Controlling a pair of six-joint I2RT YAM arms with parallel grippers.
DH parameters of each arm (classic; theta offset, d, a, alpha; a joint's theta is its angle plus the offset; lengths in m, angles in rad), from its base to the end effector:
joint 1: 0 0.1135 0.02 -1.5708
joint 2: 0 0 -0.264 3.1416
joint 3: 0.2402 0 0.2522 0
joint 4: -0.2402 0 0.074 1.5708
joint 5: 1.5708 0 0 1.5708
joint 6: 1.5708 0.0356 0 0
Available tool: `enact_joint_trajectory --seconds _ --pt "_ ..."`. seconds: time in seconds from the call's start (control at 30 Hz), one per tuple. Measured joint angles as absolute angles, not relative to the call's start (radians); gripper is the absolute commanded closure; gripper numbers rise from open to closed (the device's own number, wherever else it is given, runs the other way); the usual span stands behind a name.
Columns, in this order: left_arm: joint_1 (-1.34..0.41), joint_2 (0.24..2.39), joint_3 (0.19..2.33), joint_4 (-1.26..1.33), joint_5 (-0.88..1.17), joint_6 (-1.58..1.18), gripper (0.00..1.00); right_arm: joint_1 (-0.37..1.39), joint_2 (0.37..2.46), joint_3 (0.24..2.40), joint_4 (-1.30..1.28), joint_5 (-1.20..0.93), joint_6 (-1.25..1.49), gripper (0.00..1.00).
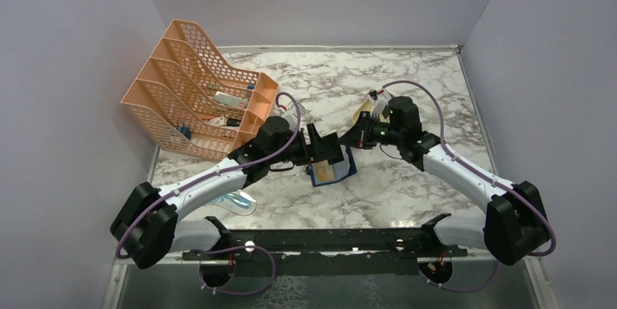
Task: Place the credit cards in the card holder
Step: Pick up the credit card from the storage box.
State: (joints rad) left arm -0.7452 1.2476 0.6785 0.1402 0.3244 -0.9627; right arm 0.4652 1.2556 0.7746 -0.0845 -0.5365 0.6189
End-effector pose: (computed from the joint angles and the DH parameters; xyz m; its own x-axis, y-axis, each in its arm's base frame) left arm 0.1928 -0.1933 0.2376 -0.8770 -0.2493 -0.4108 0.2381 0.5171 -0.8221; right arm 0.2344 0.1380 0.2483 -0.8375 0.1376 -0.5288 -0.3504 0.6074 0.7129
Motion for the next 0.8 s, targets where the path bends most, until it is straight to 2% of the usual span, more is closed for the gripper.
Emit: enact_joint_trajectory --seconds 0.2,0.4,0.47,0.6,0.8 --pt "-0.743 1.2 0.678 0.12 0.267 -0.99 0.3 0.465 1.23 0.657 0.12 -0.647 0.799 0.99" --pt "-0.739 1.187 0.678 0.083 0.221 -1.002 0.32 0.465 1.212 0.636 0.181 -0.68 0.86 0.99" --pt "-0.739 1.187 0.679 0.078 0.215 -1.005 0.41 0.466 1.198 0.635 0.189 -0.68 0.868 0.99" --pt "-0.739 1.187 0.679 0.088 0.215 -1.028 0.67 0.465 1.187 0.632 0.203 -0.681 0.871 0.99" --pt "-0.739 1.187 0.678 0.102 0.217 -1.042 0.92 0.459 1.188 0.599 0.228 -0.681 0.879 0.99"
